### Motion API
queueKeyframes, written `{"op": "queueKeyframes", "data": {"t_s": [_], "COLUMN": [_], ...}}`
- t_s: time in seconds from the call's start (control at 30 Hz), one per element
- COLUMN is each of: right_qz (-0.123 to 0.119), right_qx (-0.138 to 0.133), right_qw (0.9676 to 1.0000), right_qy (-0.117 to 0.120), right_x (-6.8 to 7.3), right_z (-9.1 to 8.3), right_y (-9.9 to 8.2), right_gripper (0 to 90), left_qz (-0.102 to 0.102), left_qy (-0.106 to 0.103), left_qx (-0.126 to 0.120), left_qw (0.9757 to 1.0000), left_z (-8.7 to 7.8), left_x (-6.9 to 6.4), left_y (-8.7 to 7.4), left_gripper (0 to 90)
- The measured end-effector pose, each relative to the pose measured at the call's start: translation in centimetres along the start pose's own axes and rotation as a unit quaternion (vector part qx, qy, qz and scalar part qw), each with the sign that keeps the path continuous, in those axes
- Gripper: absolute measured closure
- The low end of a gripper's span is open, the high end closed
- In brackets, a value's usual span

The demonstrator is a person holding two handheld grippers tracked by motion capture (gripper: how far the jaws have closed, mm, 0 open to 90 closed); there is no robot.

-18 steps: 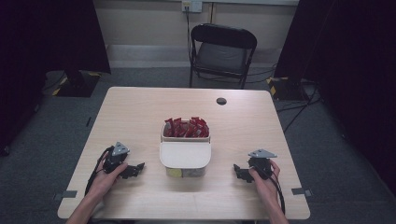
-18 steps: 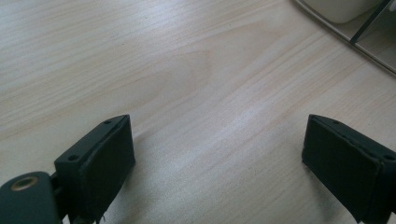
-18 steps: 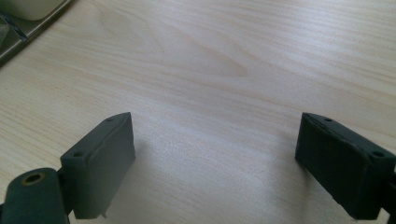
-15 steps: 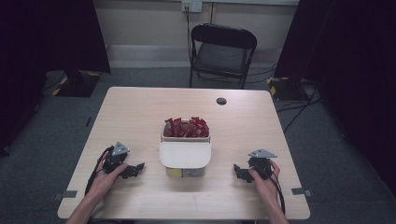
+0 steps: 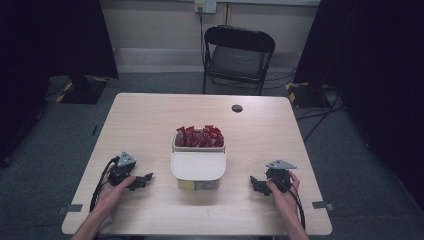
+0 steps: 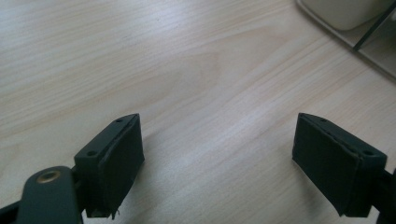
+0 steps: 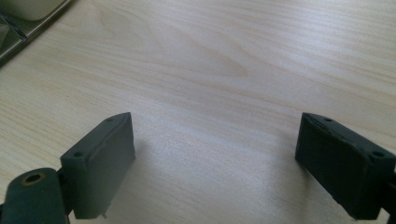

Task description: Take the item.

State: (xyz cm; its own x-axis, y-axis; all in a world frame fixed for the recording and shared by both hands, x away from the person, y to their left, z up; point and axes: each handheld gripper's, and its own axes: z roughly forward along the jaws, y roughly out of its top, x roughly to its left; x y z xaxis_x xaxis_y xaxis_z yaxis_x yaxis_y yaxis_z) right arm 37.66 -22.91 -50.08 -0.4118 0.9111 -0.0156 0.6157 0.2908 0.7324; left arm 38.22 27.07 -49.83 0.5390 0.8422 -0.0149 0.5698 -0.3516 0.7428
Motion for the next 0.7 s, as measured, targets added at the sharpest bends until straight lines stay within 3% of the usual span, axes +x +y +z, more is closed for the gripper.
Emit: {"op": "queueKeyframes", "data": {"t_s": [0.7], "right_qz": [0.000], "right_qx": [0.000], "right_qw": [1.0000], "right_qy": [0.000], "right_x": [0.0], "right_z": [0.0], "right_y": [0.0], "right_gripper": [11.3], "left_qz": [0.027], "left_qy": [-0.048], "left_qx": [-0.040], "left_qw": [0.9977], "left_z": [-1.3], "left_x": [-2.0], "left_y": [1.2], "left_gripper": [16.7]}}
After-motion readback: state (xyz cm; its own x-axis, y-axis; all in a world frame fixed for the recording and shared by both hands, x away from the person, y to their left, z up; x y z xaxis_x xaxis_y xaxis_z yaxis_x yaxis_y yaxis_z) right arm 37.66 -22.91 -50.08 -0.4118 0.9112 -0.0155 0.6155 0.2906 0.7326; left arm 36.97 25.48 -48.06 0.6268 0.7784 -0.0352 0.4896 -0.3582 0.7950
